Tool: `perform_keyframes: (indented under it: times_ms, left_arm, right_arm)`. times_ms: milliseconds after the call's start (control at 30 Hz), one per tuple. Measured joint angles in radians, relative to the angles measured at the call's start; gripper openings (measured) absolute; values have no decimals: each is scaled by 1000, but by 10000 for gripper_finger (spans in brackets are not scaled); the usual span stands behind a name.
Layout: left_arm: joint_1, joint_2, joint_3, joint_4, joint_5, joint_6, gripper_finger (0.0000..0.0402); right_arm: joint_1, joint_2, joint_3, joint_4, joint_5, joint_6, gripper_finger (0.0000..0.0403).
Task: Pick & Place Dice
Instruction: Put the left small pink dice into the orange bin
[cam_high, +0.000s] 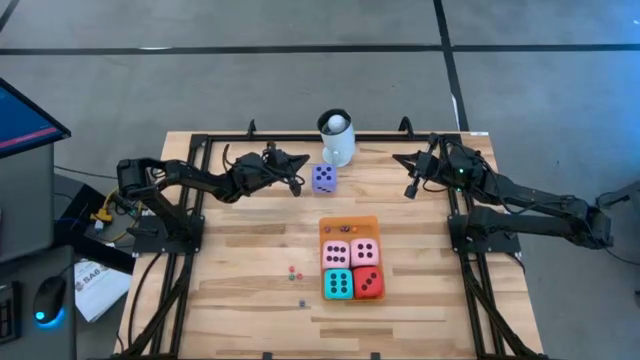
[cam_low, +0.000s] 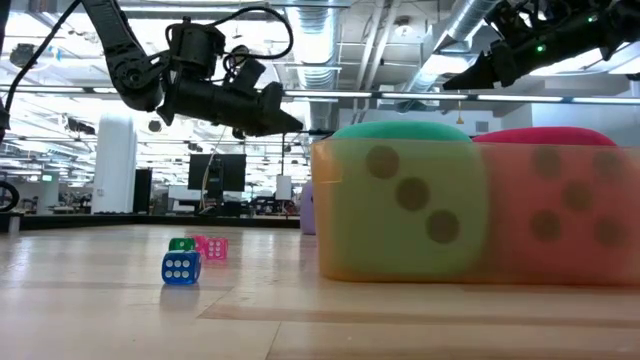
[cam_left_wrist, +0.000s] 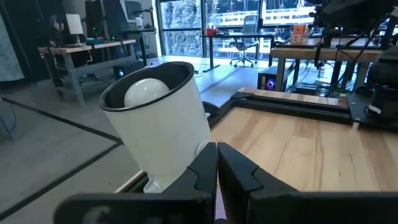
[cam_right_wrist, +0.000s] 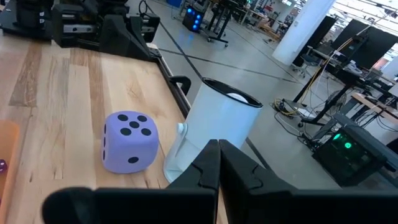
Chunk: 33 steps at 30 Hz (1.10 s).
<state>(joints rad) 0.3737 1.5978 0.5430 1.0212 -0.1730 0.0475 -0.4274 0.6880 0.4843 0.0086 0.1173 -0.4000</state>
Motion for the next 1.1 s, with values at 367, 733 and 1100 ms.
perform_keyframes:
  times_ms: [367, 733, 1100]
  left_arm:
    - [0, 0, 0, 13, 1, 0, 1]
    - [-2, 0, 0, 15, 1, 0, 1]
    - [-2, 0, 0, 15, 2, 0, 1]
  right_arm:
    - [0, 0, 0, 0, 0, 0, 0]
    - [0, 0, 0, 0, 0, 0, 0]
    - [-1, 0, 0, 0, 0, 0, 0]
